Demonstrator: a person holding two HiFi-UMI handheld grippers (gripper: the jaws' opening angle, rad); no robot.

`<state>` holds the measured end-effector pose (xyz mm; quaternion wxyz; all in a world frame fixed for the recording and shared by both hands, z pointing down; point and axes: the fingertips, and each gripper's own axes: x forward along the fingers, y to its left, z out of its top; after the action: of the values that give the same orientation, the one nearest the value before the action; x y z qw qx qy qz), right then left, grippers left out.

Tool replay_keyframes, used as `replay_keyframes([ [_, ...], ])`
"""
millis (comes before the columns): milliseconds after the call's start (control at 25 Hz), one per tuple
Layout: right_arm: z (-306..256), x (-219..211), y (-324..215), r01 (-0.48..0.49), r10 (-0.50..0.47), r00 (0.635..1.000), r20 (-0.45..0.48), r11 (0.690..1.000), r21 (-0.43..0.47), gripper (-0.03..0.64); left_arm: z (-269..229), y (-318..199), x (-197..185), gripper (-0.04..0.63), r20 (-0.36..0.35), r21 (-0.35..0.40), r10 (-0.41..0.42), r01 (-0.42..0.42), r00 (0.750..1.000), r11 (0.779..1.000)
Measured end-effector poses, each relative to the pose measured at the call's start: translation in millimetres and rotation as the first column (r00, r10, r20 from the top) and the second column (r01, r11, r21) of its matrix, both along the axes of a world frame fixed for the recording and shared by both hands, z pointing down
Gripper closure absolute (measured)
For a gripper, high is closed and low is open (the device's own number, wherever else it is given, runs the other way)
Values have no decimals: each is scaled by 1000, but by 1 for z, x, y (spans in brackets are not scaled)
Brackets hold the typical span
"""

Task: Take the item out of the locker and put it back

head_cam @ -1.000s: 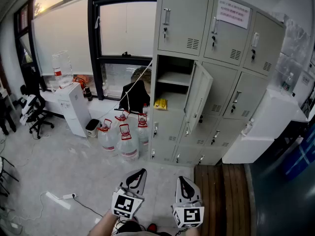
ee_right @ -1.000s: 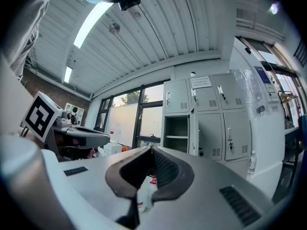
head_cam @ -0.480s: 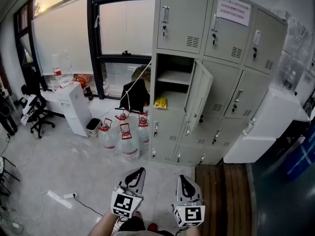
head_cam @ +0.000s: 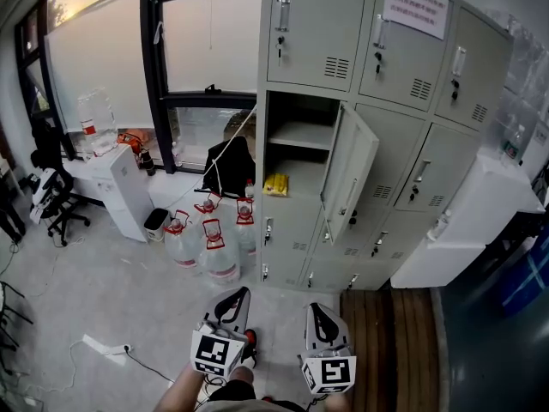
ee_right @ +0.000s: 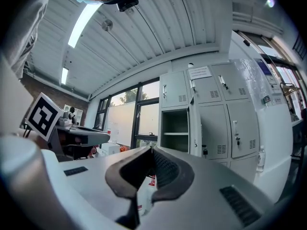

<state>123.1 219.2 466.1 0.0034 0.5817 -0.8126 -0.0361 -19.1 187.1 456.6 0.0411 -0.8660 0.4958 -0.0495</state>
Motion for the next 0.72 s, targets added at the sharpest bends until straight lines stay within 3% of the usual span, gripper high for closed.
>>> replay_keyframes([
  [720,-4,-30,-265,-16,15,999,-50,999,-30,598,0,-261,-17,574,-2,-33,42,-42,999,999],
])
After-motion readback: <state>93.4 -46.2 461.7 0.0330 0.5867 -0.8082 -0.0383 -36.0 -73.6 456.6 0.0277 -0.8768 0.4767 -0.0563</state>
